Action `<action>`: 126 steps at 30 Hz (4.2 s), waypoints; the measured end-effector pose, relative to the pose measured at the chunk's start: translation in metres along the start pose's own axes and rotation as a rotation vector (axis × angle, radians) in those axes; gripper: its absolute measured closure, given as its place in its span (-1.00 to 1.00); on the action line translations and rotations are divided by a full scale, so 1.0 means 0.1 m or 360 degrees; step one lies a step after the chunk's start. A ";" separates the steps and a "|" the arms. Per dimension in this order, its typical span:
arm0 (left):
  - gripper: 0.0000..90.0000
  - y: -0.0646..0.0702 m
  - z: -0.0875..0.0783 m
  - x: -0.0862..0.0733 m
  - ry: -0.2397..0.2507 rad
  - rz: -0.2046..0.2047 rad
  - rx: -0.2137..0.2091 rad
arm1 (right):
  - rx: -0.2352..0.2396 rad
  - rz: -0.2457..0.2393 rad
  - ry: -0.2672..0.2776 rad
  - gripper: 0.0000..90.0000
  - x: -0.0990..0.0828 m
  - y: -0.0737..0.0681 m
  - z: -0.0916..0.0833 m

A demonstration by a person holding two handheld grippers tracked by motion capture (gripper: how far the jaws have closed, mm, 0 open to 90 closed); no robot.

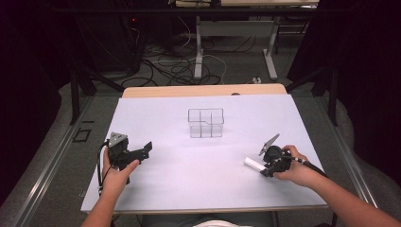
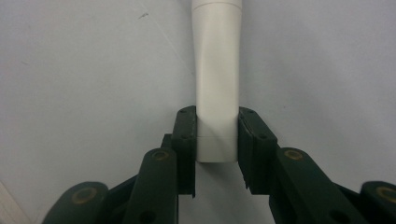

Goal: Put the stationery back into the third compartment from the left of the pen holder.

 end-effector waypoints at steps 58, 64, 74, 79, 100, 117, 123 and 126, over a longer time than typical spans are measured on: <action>-0.99 0.17 0.01 0.09 0.0067 -0.0031 -0.0147 | -0.0119 0.0214 0.1007 0.57 1.03 -0.26 -0.35; -0.99 0.28 0.00 0.13 0.0092 -0.0003 -0.0216 | -0.0122 0.0205 0.1110 0.57 1.23 -0.35 -0.33; -0.99 0.50 0.00 0.22 0.0127 -0.0025 -0.0331 | -0.0186 0.0193 0.1276 0.57 1.47 -0.49 -0.31; -0.99 0.63 0.04 0.26 0.0120 -0.0063 -0.0399 | -0.0185 0.0212 0.1303 0.57 1.49 -0.55 -0.29; -0.56 1.48 0.34 0.45 0.0056 -0.0154 -0.0715 | -0.0161 0.0279 0.1327 0.57 1.46 -0.64 -0.26; -0.16 1.72 0.53 0.52 0.0017 -0.0219 -0.0729 | -0.0126 0.0257 0.1383 0.57 1.50 -0.76 -0.29; -0.03 1.75 0.57 0.53 0.0045 -0.0286 -0.0739 | -0.0126 0.0255 0.1399 0.57 1.52 -0.78 -0.29; 0.04 1.75 0.58 0.54 0.0059 -0.0338 -0.0750 | -0.0107 0.0257 0.1396 0.57 1.52 -0.80 -0.29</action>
Point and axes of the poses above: each handheld gripper's, and its own axes: z roughly forward along the jaws, x roughly out of its top, y roughly to its right, the point moved 6 cm from there along z, roughly forward along the jaws, and after that the axes turned 7 degrees about -x, right-handed, at the moved point
